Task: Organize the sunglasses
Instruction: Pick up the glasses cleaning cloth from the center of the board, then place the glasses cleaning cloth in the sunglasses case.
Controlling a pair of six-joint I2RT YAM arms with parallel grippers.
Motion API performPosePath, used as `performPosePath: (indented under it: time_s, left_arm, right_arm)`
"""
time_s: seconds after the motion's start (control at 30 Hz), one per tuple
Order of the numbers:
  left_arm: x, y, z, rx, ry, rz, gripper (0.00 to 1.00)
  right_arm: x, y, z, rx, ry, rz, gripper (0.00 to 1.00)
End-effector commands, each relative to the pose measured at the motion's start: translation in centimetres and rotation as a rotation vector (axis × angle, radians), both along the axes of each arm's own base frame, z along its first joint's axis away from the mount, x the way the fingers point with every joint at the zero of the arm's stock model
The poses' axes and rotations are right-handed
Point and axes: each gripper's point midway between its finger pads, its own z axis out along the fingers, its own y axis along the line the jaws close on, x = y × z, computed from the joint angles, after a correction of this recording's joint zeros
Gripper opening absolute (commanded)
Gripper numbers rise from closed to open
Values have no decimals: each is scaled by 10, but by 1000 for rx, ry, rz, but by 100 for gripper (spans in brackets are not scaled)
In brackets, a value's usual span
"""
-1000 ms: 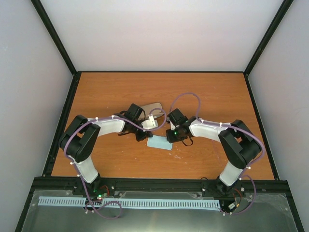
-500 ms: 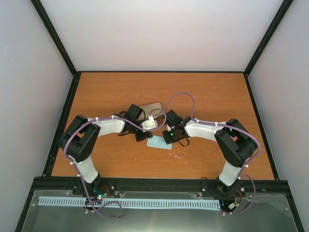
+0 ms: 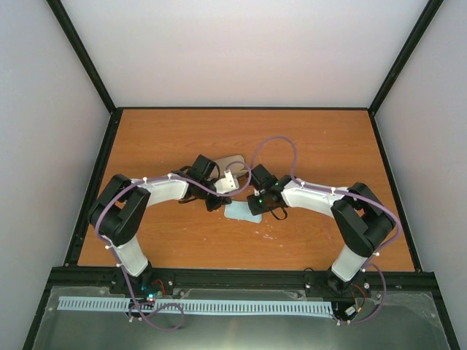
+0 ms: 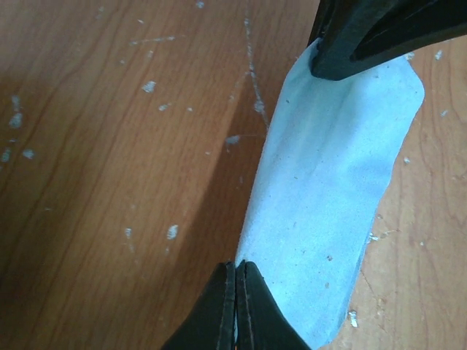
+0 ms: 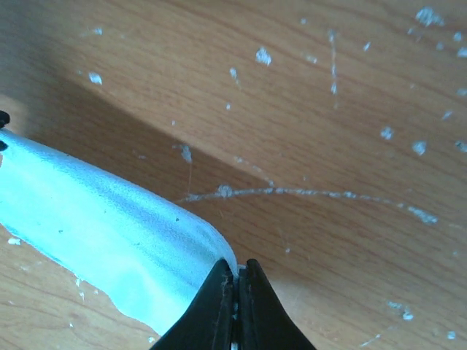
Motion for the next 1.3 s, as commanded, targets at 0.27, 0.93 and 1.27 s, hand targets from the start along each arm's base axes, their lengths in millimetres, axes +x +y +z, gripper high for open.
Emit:
performPosePath:
  time_s: [0.27,0.93,1.27]
  left_arm:
    - [46,4,41,-36,-127,94,1]
    - [85,7,90,-80,-226,145,1]
    - [89,13,96,-75,-239,164,1]
  right_arm:
    - [46,11,39,23,-131,-1,3]
    - [98,33,66,71,-166,89,3]
    - [110,38,73,99,-177,108,3]
